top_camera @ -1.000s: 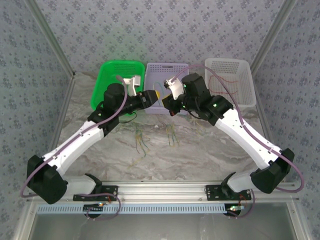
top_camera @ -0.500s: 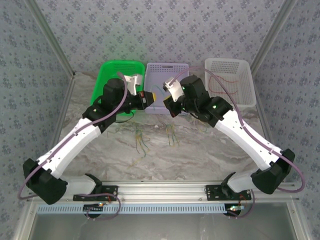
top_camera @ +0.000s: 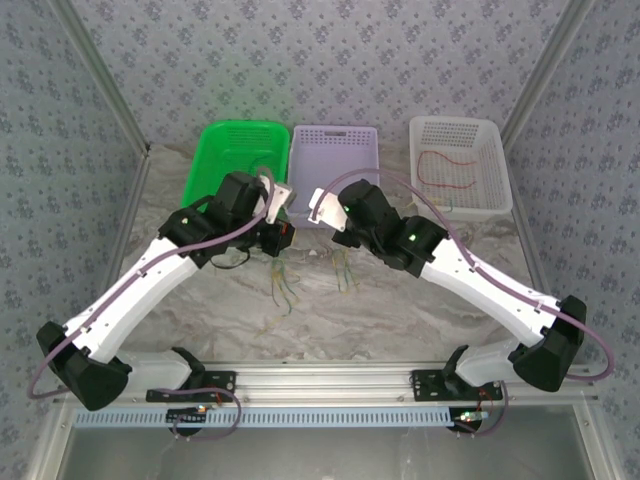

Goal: Untangle the cables

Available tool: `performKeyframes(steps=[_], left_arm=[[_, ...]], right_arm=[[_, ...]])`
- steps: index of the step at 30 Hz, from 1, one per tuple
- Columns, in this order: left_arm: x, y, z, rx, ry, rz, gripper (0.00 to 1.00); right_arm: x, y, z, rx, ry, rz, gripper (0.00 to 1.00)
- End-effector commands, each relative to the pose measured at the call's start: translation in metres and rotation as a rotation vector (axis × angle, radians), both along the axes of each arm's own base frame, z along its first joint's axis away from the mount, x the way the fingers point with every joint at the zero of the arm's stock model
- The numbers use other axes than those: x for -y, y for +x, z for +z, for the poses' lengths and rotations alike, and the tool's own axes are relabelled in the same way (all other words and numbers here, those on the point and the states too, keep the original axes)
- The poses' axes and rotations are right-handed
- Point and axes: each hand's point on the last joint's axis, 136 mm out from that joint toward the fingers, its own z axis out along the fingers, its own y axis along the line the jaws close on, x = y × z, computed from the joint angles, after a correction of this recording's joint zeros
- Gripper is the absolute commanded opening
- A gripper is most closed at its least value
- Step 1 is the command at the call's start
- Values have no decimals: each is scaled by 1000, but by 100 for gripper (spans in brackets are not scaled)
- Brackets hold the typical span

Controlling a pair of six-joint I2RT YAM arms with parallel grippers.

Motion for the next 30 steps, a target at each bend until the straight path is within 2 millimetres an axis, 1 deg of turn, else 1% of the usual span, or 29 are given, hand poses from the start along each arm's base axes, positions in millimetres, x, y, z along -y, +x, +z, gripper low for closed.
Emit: performKeyframes(steps=[1, 3, 6, 9, 11, 12, 13, 14, 15, 16, 17, 19, 20, 22, 24, 26, 28, 30], left_arm=[[-50, -18, -36, -75, 289, 51, 0], [-55, -18, -42, -78, 341, 57, 0], [-64, -17, -40, -54, 380, 75, 0], [-70, -15, -31, -16, 387, 84, 0], [-68, -11, -16, 33, 349, 104, 0], [-68, -8, -7, 55, 322, 123, 11], [-67, -6, 7, 87, 272, 154, 38], [-66, -4, 23, 124, 207, 189, 54], [-66, -4, 37, 156, 143, 217, 63], [-67, -6, 56, 201, 55, 249, 82], [-68, -10, 76, 242, -39, 270, 92], [-73, -18, 106, 300, -188, 306, 96], [-78, -22, 116, 317, -247, 326, 96], [-82, -29, 125, 318, -323, 352, 92], [-85, -32, 123, 289, -378, 386, 88], [-82, -34, 114, 250, -421, 401, 85], [-75, -34, 105, 218, -479, 396, 82], [-66, -33, 91, 187, -530, 385, 81]], right_arm=[[60, 24, 33, 181, -159, -214, 0], [60, 22, 32, 177, -170, -198, 0], [60, 17, 22, 154, -207, -173, 0], [56, 9, 13, 118, -218, -139, 0], [54, 5, 11, 95, -193, -134, 0], [53, 4, 12, 80, -171, -134, 0], [51, 2, 12, 52, -141, -132, 0], [47, 2, 15, 39, -101, -136, 0], [46, 4, 20, 36, -58, -151, 0], [44, 6, 26, 17, -5, -161, 0], [44, 9, 29, -18, 50, -169, 0], [47, 20, 39, -79, 164, -208, 0], [49, 27, 43, -103, 210, -233, 0], [53, 39, 55, -127, 304, -279, 0], [57, 54, 70, -182, 454, -324, 0], [62, 72, 85, -232, 618, -384, 0], [59, 88, 98, -274, 755, -388, 0], [53, 107, 114, -298, 904, -361, 0]])
